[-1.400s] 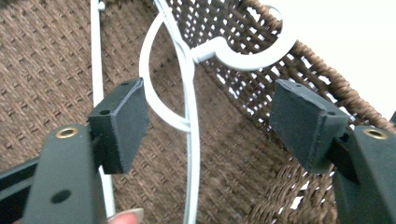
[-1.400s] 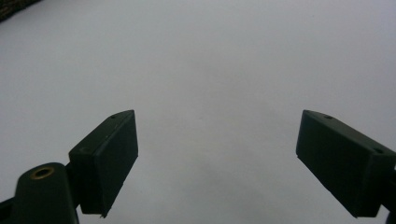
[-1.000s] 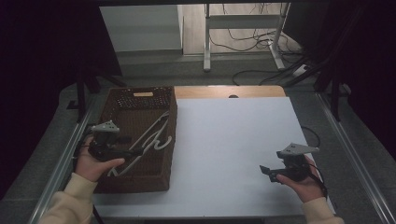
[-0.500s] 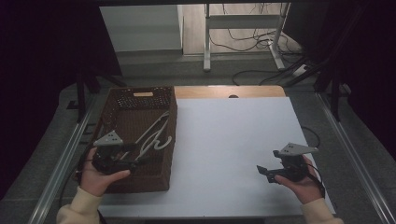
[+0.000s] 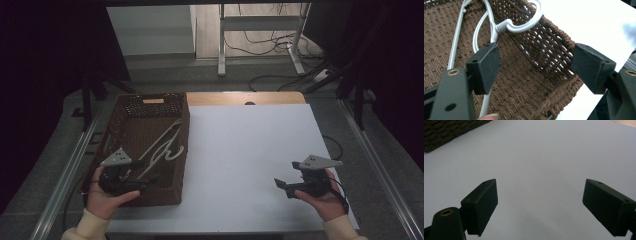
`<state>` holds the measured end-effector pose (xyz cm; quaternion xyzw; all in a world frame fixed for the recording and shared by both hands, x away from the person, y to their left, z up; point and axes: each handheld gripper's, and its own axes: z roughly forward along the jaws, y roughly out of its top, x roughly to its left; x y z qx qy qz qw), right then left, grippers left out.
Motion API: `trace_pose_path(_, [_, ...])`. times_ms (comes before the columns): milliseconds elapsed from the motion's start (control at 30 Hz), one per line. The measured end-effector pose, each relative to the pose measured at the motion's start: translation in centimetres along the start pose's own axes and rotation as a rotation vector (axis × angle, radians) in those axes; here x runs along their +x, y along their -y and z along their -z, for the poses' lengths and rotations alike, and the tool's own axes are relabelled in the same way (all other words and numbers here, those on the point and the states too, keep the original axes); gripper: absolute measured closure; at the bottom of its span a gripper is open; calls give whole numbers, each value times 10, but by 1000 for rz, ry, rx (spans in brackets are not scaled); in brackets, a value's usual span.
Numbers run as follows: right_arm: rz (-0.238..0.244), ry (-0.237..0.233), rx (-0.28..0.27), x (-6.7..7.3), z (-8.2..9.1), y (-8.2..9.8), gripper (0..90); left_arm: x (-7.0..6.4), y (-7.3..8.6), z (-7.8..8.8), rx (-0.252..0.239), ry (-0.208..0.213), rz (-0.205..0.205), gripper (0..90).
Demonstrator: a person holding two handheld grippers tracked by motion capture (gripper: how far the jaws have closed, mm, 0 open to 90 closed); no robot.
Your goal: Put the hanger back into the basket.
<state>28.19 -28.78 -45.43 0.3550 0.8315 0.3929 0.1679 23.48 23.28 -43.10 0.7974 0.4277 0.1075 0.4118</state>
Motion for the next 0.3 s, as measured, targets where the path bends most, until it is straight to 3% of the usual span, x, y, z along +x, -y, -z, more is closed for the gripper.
trace_pose_path(100, [-5, 0, -1, -1, 1, 1, 125, 0, -1, -1, 1, 1, -1, 239])
trace_pose_path(300, [-62, -34, -49, -5, 4, -2, 122, 2, -5, -2, -7, -5, 5, 234])
